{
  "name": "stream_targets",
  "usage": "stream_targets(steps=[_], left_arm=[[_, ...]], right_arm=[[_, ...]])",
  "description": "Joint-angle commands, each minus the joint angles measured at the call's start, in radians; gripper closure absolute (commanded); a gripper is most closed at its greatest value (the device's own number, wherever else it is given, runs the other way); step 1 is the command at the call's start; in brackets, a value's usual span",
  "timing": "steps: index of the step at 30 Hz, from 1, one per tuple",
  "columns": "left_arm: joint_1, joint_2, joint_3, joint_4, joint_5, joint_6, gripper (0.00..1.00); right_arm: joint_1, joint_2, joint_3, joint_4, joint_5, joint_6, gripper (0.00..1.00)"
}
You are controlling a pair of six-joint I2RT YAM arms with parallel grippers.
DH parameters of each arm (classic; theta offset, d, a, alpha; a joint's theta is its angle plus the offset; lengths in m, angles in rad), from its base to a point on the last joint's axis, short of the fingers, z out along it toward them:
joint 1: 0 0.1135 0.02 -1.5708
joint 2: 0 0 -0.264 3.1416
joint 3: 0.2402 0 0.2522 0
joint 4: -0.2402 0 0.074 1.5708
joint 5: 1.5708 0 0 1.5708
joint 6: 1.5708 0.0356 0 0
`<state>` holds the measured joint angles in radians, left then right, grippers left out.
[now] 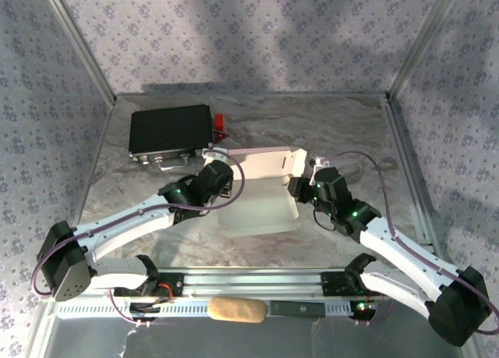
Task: Fold the paper box
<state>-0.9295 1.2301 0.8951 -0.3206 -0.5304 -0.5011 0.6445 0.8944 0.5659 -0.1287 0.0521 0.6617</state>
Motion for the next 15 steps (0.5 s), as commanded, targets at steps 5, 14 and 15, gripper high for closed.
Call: stream_targets(steps=[5, 14, 15], left_arm=[[-0.002, -0.048, 0.015, 0.012, 0.003, -0.004, 1.0], [0.018, -0.067, 0.012, 0.008, 0.041, -0.004, 1.0], [0.025, -0.07, 0.009, 0.009, 0.056, 0.0, 1.0]], right_arm=[[0.01, 0.019, -0.094, 0.018, -0.011, 0.099, 0.8], [-0.038, 0.146, -0.112, 0.077, -0.035, 0.069, 0.86], [-0.047, 0.115, -0.109, 0.076, -0.043, 0.05, 0.86]])
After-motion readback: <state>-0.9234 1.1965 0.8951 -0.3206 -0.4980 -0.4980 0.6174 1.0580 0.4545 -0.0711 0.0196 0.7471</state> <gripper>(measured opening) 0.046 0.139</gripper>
